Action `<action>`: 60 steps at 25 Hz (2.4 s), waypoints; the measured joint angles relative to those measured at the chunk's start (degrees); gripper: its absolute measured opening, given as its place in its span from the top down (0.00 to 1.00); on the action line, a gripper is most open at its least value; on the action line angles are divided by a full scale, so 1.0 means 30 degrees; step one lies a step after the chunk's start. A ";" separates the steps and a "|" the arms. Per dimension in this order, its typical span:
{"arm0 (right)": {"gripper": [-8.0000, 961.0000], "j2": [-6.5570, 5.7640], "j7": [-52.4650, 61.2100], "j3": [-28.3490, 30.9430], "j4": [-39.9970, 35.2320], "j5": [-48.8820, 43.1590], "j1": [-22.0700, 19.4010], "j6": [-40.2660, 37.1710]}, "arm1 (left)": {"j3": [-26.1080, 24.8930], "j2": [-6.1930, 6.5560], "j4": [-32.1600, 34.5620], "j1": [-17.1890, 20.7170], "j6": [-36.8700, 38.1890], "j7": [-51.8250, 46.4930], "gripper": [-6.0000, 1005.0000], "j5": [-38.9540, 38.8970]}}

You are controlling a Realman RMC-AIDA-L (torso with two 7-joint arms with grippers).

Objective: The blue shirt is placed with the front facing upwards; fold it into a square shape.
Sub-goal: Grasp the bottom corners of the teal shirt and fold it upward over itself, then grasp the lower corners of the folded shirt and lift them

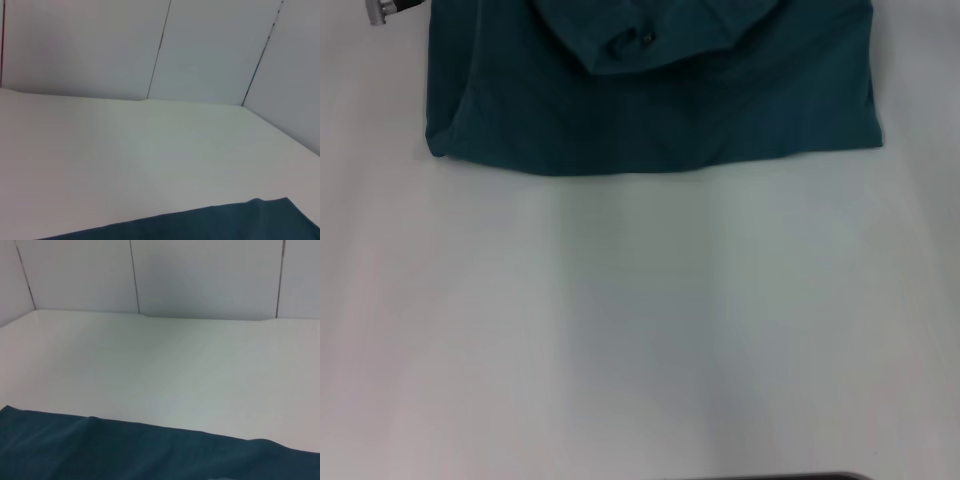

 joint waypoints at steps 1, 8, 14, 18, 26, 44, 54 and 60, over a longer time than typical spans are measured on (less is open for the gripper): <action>0.93 0.0003 -0.0014 -0.0022 0.0006 -0.0015 0.0000 0.0006 | 0.0000 0.0000 0.0027 -0.0003 -0.0045 -0.0001 0.89 -0.0001; 0.92 0.0012 -0.0031 -0.0546 0.0284 -0.1074 0.0309 -0.0079 | 0.0564 0.0779 0.1046 -0.0191 -0.0080 -0.1639 0.88 0.0184; 0.91 0.0226 0.0257 -0.0857 0.1296 -0.2940 0.1142 0.0904 | 0.1074 0.0953 0.1637 -0.0368 -0.0523 -0.1739 0.83 0.0294; 0.75 0.0157 0.0710 -0.0796 0.1263 -0.3118 0.1192 0.1040 | 0.1095 0.1008 0.1609 -0.0161 -0.0536 -0.2071 0.70 0.0374; 0.35 -0.0523 0.2273 -0.0563 0.0819 -0.3036 0.0787 -0.0992 | 0.0880 0.0930 0.0631 0.0677 0.0408 -0.2493 0.35 0.0223; 0.03 -0.0147 -0.6568 0.5709 -0.0302 0.9663 -0.7679 -1.4831 | -0.3013 0.1682 -0.1906 0.7612 1.1758 -0.3986 0.08 -0.4409; 0.03 -0.0369 -0.6808 0.6061 0.0499 0.9640 -0.7509 -1.5556 | -0.2763 0.1389 0.1541 0.7252 0.9315 -0.3978 0.09 -0.3832; 0.03 -0.0380 -0.6731 0.6154 0.0523 0.9645 -0.7396 -1.5489 | -0.2774 0.1303 0.2062 0.7251 0.7584 -0.3766 0.09 -0.3781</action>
